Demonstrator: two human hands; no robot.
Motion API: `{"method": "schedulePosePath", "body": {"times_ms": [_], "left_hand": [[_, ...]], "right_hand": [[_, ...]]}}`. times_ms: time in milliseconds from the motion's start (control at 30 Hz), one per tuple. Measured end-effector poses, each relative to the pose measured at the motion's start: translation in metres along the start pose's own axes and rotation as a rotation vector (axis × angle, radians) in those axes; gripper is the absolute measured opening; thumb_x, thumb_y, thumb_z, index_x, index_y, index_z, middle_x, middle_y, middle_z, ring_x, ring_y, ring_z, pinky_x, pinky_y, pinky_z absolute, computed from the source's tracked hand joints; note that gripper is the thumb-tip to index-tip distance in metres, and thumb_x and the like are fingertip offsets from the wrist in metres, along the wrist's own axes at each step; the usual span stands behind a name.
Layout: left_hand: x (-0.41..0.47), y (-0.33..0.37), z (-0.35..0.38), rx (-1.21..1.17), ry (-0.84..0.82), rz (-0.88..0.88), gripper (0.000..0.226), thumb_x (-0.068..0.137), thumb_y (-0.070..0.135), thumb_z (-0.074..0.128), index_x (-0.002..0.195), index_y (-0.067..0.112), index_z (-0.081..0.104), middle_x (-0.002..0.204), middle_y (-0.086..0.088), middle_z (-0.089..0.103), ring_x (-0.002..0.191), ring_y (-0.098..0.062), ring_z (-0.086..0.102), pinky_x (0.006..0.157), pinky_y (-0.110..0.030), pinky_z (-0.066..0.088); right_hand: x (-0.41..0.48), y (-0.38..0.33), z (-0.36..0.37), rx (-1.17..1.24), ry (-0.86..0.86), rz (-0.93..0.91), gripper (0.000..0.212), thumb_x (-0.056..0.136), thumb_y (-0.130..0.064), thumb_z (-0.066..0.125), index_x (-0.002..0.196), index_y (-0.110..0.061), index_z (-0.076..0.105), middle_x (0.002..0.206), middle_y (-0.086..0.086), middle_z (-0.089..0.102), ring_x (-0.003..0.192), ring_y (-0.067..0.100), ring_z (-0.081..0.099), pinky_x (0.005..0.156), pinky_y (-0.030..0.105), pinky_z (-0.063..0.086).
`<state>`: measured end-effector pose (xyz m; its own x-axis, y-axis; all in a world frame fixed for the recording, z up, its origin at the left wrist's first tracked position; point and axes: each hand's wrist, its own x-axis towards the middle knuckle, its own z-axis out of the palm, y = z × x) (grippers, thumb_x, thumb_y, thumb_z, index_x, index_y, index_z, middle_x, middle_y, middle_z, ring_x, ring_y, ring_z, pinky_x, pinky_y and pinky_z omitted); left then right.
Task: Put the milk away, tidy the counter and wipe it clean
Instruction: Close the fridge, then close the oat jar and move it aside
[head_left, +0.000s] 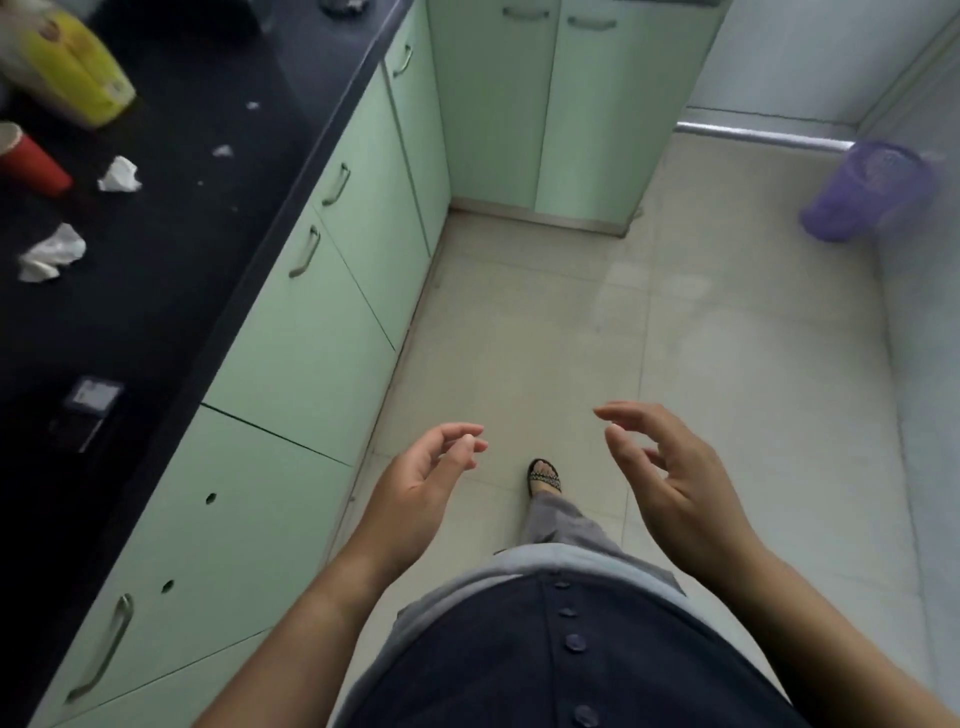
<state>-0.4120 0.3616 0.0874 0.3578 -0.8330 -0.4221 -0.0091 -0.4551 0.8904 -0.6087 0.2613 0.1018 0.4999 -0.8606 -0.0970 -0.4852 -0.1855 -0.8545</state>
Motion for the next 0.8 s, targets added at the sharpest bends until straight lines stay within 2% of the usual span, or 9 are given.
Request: {"method": "schedulePosePath", "body": {"times_ms": [133,233,333,433,567,700,800], "left_hand": [[0.066,0.046,0.004,-0.069,0.034,0.016,0.02,0.095,0.026,0.043,0.105,0.023,0.061,0.105,0.001,0.067,0.093,-0.007,0.061,0.072,-0.006,0.042],[0.104,0.065,0.003,-0.094,0.075,0.001,0.02,0.093,0.031,0.045,0.105,0.027,0.06,0.105,0.006,0.067,0.096,-0.005,0.061,0.075,-0.006,0.042],[0.127,0.074,-0.008,-0.118,0.169,-0.036,0.019,0.092,0.032,0.048,0.105,0.028,0.061,0.104,0.01,0.067,0.099,-0.002,0.06,0.08,-0.006,0.042],[0.138,0.076,-0.031,-0.12,0.27,-0.066,0.019,0.092,0.032,0.049,0.105,0.028,0.061,0.107,0.011,0.066,0.103,-0.004,0.059,0.087,-0.013,0.044],[0.154,0.066,-0.078,-0.133,0.427,-0.13,0.02,0.091,0.039,0.048,0.107,0.034,0.06,0.111,0.013,0.064,0.107,-0.001,0.056,0.086,-0.016,0.043],[0.182,0.057,-0.137,-0.177,0.549,-0.129,0.018,0.091,0.039,0.049,0.105,0.036,0.06,0.111,0.014,0.064,0.106,0.001,0.057,0.09,-0.017,0.042],[0.21,0.055,-0.194,-0.195,0.609,-0.113,0.019,0.088,0.048,0.051,0.103,0.039,0.06,0.109,0.017,0.064,0.104,0.002,0.057,0.088,-0.018,0.042]], "right_hand": [[0.087,-0.008,-0.028,-0.046,-0.071,-0.076,0.04,0.082,-0.059,0.034,0.107,-0.036,0.055,0.108,-0.034,0.051,0.105,-0.016,0.048,0.08,0.001,0.039],[0.146,-0.012,-0.038,-0.092,-0.151,-0.107,0.037,0.085,-0.056,0.038,0.109,-0.034,0.056,0.109,-0.028,0.054,0.108,-0.01,0.049,0.083,0.007,0.039],[0.197,-0.02,-0.03,-0.117,-0.242,-0.148,0.044,0.084,-0.059,0.036,0.111,-0.032,0.057,0.112,-0.019,0.056,0.107,-0.005,0.051,0.087,0.013,0.039],[0.241,-0.036,-0.006,-0.115,-0.359,-0.199,0.041,0.087,-0.06,0.035,0.111,-0.034,0.056,0.113,-0.021,0.055,0.109,-0.007,0.049,0.089,0.018,0.041],[0.293,-0.065,0.04,-0.16,-0.507,-0.293,0.043,0.087,-0.056,0.035,0.113,-0.03,0.058,0.116,-0.017,0.057,0.109,-0.003,0.052,0.094,0.027,0.046],[0.346,-0.106,0.098,-0.201,-0.596,-0.387,0.047,0.086,-0.057,0.034,0.115,-0.029,0.058,0.119,-0.015,0.057,0.109,0.001,0.052,0.094,0.029,0.046],[0.385,-0.144,0.149,-0.197,-0.625,-0.458,0.049,0.086,-0.058,0.033,0.115,-0.027,0.058,0.119,-0.014,0.057,0.11,0.002,0.052,0.095,0.03,0.046]]}}
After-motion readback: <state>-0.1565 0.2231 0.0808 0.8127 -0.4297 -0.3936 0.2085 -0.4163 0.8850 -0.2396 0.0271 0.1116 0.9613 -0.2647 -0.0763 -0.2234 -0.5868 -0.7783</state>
